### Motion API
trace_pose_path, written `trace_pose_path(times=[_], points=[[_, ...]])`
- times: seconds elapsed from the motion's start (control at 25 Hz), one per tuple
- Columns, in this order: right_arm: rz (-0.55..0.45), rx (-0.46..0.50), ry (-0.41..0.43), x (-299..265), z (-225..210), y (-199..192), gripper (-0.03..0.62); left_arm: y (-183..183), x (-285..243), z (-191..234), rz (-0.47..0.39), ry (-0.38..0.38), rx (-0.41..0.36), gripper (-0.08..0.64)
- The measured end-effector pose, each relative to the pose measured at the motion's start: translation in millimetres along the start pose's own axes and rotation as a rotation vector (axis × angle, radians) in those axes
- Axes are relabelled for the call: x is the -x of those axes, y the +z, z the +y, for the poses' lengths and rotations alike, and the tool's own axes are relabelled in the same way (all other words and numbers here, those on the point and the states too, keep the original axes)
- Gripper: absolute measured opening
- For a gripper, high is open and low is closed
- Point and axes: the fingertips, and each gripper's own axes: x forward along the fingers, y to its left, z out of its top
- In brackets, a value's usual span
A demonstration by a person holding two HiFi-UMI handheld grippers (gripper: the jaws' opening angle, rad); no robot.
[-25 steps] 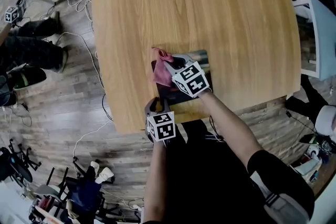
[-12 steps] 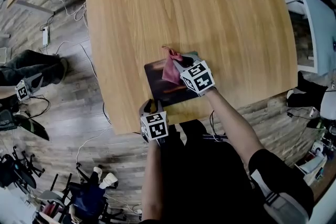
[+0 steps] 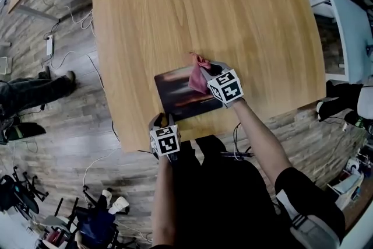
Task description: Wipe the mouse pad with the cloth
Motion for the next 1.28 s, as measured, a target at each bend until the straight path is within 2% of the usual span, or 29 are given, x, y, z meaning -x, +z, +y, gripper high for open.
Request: trace_pose_path(times=[0.6, 0.92, 1.08, 1.28], points=[[0.023, 0.003, -0.093, 22, -41, -22, 0.066, -5, -1, -1, -0.005, 0.003, 0.012, 0.126], [0.059, 0.0, -0.219, 46, -78, -31, 0.066, -1, 0, -3, -0.011, -0.014, 0.034, 0.126], [-0.018, -0.003, -0.186, 68, -55, -8, 0.066, -4, 4, -3, -0.004, -0.052, 0.049, 0.124], [-0.144, 0.008, -0.036, 84, 20, 35, 0.066, -13, 7, -4, -0.009, -0.087, 0.071, 0.124]])
